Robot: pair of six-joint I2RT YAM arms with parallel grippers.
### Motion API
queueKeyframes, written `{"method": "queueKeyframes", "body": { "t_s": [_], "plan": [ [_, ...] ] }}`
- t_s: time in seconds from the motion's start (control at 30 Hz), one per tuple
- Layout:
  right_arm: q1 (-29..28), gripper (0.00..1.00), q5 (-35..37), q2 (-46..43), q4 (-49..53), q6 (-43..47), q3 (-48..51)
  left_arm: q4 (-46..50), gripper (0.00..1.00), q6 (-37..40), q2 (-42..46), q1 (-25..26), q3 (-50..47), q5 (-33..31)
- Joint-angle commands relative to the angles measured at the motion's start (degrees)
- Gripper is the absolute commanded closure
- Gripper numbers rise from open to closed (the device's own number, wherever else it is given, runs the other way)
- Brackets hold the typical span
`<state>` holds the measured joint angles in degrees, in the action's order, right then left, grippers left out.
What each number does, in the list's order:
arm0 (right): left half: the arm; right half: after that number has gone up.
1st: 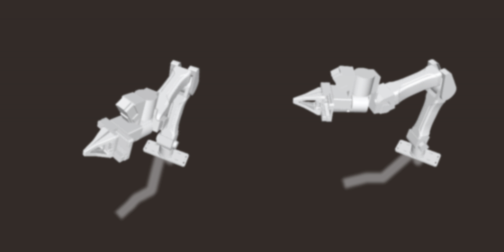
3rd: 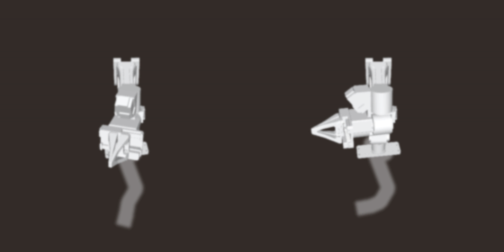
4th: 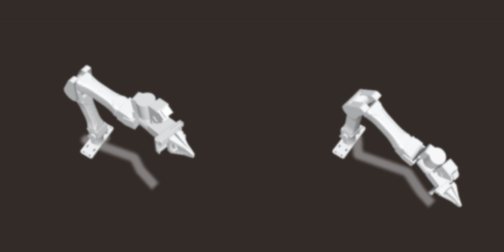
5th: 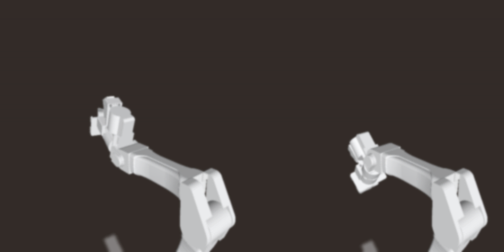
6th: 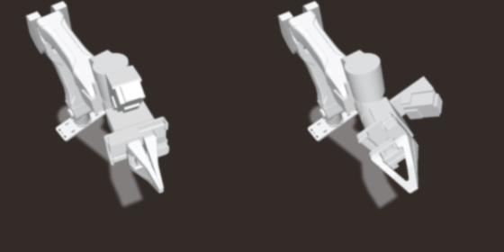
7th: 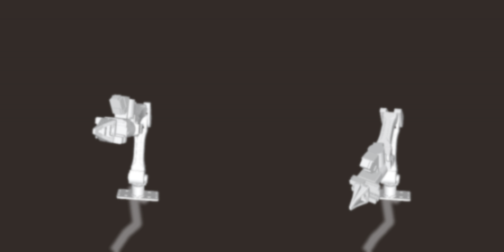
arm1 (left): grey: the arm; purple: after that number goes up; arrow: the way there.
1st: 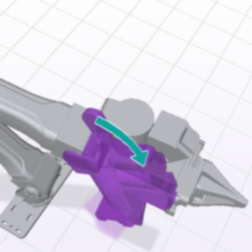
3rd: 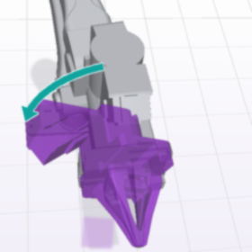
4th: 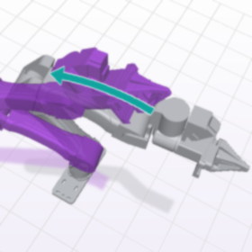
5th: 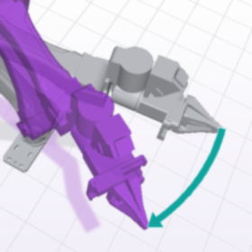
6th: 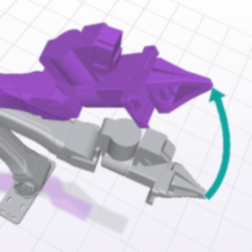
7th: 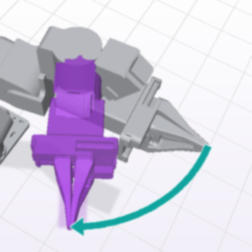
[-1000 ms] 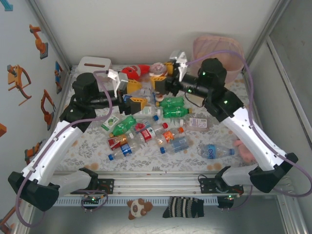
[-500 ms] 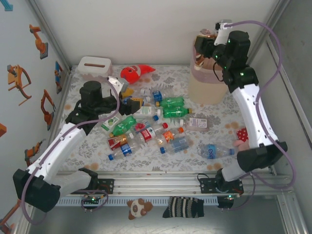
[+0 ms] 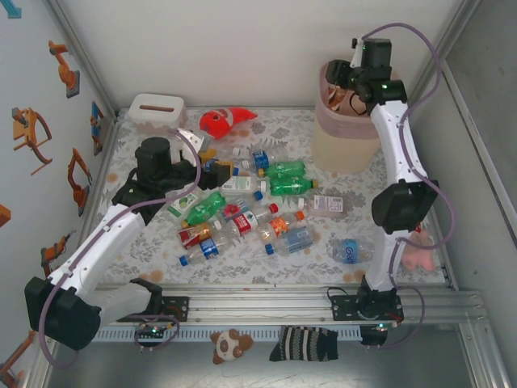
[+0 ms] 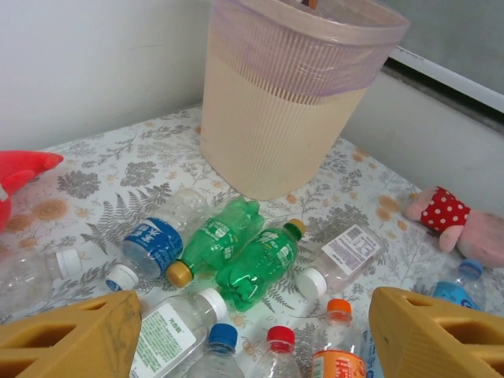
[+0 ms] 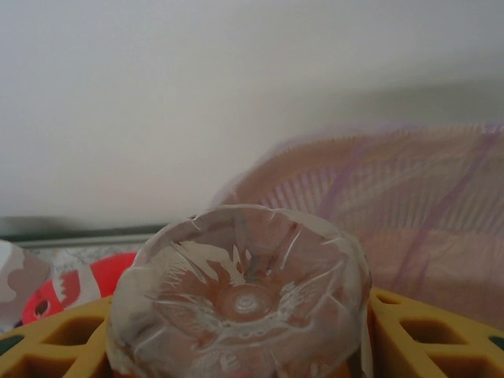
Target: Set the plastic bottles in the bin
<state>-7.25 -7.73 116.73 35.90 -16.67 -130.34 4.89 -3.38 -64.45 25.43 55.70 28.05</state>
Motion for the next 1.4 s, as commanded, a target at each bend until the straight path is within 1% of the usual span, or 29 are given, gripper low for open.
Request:
{"method": "queueKeyframes", "body": {
  "t_s": [0.0, 0.17, 0.37, 0.43, 0.57, 0.7, 0.97, 1.1, 1.23, 1.37],
  "plan": [
    [0.66, 0.49, -1.40, 3.62, 8.60, 1.26, -3.37, 0.67, 0.25, 0.75, 0.46, -0.32, 0.12, -1.03],
    [0.83, 0.49, -3.69, 10.28, 14.99, 3.73, -7.47, 1.22, 0.26, 0.70, -0.28, -0.36, -0.57, -1.03],
    [0.99, 0.48, -3.27, 14.83, 19.61, 5.24, -8.78, 2.44, 0.26, 1.04, -0.41, -0.31, -0.58, -1.66],
    [1.09, 0.45, -3.08, 15.65, 20.65, 5.28, -8.76, 2.92, 0.26, 1.21, -0.42, -0.30, -0.65, -2.27],
    [1.18, 0.32, -3.26, 15.91, 21.14, 5.09, -8.78, 4.57, 0.26, 1.54, -0.87, -0.37, -0.34, -3.87],
    [1.20, 0.24, -2.50, 13.80, 21.16, 5.04, -8.96, 8.58, 0.26, 2.69, -1.88, -0.35, 1.28, -6.15],
    [1.44, 0.21, -1.03, 7.87, 22.65, 5.86, -8.75, 20.94, 0.26, 5.91, -4.54, -0.82, 4.43, -12.44],
    [1.44, 0.21, -0.14, 4.41, 23.19, 6.15, -8.10, 28.18, 0.26, 8.05, -6.28, -2.54, 6.02, -14.98],
    [1.44, 0.20, 0.68, 1.25, 23.76, 6.15, -7.73, 33.27, 0.26, 10.41, -8.14, -4.76, 6.39, -17.83],
    [1.49, 0.20, 1.22, -2.11, 24.21, 6.17, -7.32, 39.59, 0.27, 11.92, -12.87, -6.20, 8.92, -22.22]
  ]
}}
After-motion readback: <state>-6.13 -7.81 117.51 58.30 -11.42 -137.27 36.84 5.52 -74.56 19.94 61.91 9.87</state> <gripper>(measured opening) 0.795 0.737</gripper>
